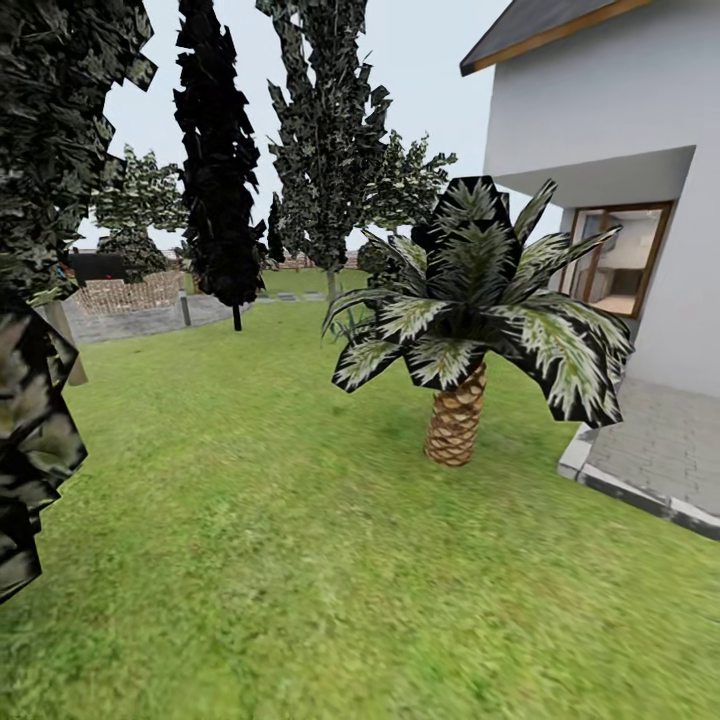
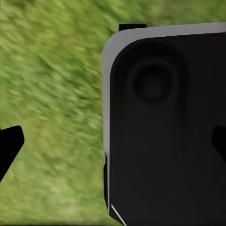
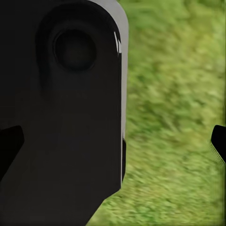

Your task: Take the three Easter eggs out of the wicker basket on the lawn in the garden, then place them on the lawn next to a single tree (choose any tree) so that all three eggs are next to the same tree and none are left in the basket.

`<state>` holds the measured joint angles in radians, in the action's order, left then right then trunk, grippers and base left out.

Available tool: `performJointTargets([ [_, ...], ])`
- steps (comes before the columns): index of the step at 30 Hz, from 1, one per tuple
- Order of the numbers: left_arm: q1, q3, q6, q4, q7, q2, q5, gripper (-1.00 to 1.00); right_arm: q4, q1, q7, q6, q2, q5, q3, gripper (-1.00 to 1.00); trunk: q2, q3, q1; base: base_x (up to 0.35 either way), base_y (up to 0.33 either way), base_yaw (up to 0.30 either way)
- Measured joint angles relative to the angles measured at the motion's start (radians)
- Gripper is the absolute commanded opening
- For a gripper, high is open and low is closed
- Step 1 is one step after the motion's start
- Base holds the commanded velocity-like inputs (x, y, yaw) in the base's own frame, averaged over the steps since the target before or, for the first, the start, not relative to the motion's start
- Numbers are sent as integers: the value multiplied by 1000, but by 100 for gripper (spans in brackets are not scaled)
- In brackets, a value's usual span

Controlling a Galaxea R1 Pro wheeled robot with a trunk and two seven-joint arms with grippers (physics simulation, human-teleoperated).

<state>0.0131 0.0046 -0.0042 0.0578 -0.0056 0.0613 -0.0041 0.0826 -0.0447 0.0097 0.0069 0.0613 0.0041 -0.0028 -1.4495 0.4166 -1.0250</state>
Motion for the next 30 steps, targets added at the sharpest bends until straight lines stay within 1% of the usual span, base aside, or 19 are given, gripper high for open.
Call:
performJointTargets([
  [30, 0, 0, 0, 0, 0, 0, 0, 100, 0, 0, 0, 0, 0, 0, 0, 100, 0, 0, 0, 0, 0, 273],
])
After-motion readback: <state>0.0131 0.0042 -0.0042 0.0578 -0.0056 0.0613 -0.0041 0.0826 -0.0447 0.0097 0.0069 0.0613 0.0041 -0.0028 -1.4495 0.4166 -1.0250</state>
